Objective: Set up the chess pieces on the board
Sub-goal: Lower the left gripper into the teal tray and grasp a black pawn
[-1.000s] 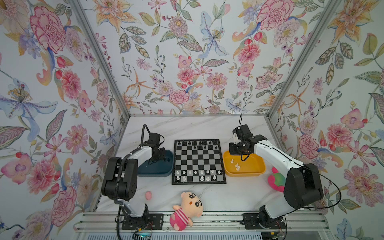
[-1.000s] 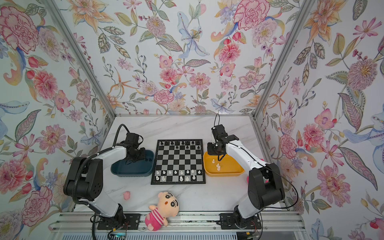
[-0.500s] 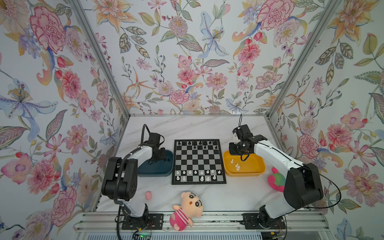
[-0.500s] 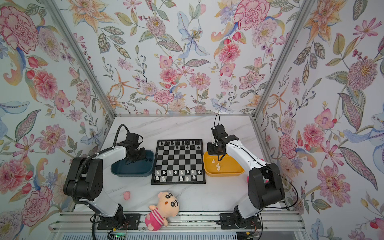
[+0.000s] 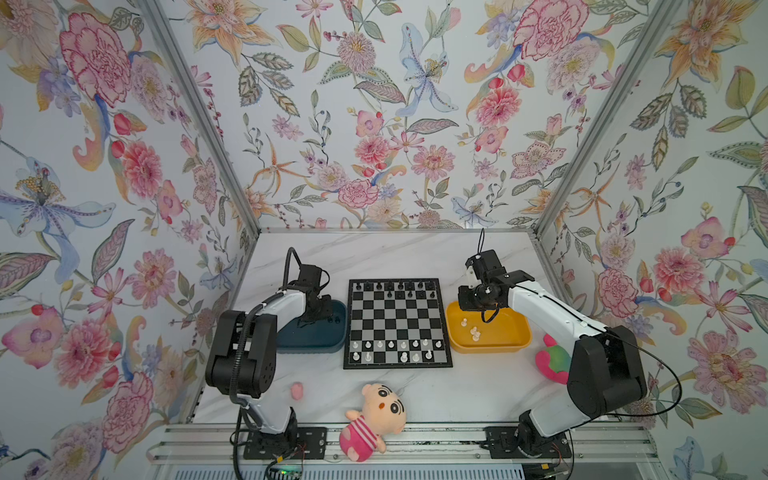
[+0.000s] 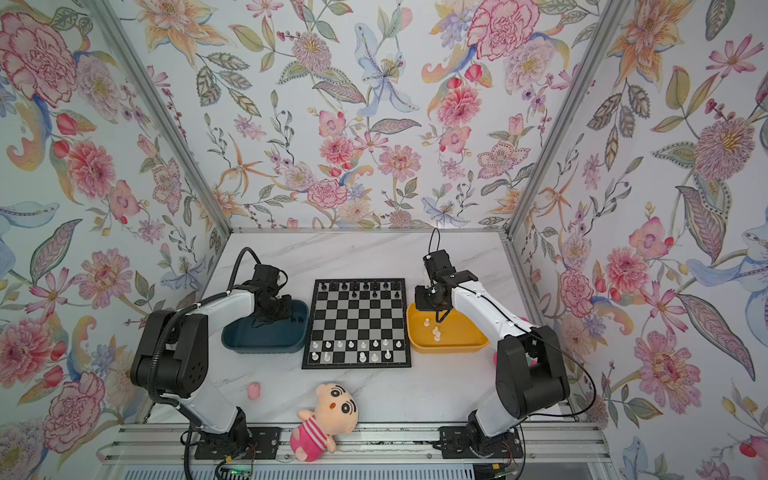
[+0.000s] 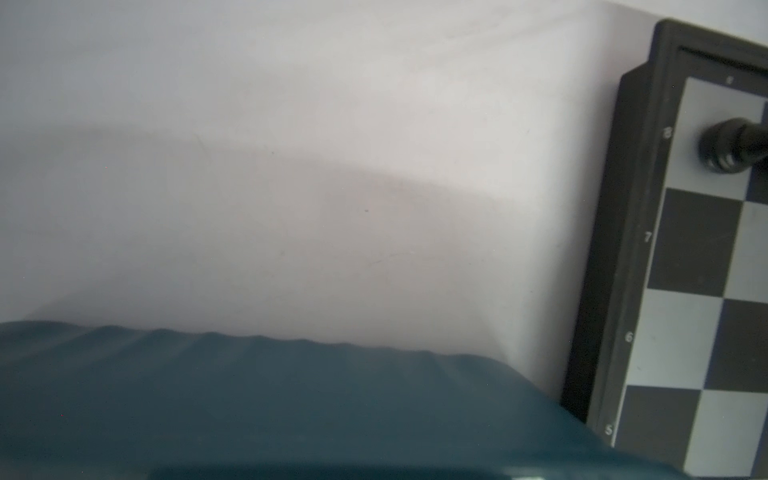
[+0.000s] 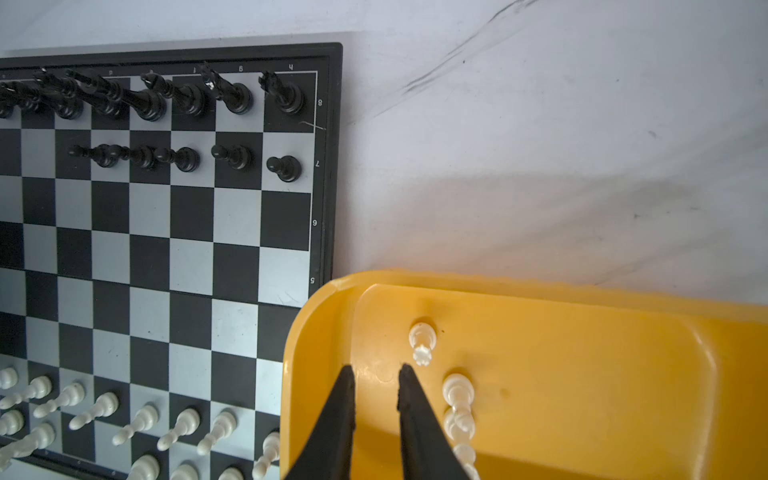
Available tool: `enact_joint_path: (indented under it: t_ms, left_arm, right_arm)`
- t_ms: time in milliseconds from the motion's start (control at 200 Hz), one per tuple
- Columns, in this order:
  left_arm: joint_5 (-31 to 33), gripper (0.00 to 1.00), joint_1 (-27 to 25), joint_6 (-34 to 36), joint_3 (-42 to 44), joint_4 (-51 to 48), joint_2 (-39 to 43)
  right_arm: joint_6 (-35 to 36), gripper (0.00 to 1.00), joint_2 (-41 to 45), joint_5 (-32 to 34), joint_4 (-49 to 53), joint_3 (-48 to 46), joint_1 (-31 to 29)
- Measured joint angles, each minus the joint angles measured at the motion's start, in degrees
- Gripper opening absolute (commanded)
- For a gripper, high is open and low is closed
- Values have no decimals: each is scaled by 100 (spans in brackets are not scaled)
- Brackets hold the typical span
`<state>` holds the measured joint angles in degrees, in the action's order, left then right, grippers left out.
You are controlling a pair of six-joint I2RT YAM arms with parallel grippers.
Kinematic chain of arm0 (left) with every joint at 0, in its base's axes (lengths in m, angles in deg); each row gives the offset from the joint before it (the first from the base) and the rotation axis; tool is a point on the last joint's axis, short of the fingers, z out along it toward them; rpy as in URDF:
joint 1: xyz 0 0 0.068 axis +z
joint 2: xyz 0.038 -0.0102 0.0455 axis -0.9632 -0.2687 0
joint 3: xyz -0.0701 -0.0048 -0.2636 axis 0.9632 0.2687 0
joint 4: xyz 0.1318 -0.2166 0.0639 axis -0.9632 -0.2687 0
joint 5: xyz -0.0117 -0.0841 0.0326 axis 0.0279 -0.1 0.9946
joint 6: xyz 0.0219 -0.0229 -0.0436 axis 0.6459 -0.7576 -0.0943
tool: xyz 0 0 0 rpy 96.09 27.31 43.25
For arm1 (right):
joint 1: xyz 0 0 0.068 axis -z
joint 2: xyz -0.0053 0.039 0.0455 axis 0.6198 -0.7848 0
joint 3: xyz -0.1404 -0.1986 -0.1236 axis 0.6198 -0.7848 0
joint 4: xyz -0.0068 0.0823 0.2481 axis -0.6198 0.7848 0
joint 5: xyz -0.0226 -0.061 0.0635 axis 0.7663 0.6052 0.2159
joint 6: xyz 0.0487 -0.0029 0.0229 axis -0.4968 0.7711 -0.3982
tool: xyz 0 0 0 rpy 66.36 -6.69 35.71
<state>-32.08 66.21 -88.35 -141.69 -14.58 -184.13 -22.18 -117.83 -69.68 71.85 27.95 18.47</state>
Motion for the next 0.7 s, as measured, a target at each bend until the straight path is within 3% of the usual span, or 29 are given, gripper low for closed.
enact_joint_path:
  t_ms: [445, 701]
  left_arm:
    - [2, 14, -2, 42, -28, -37, -85]
    - [4, 6, -4, 44, -48, -37, -85]
  right_arm:
    - [-26, 21, -9, -33, -20, -26, 0]
    - [-42, 21, -9, -35, -22, -37, 0]
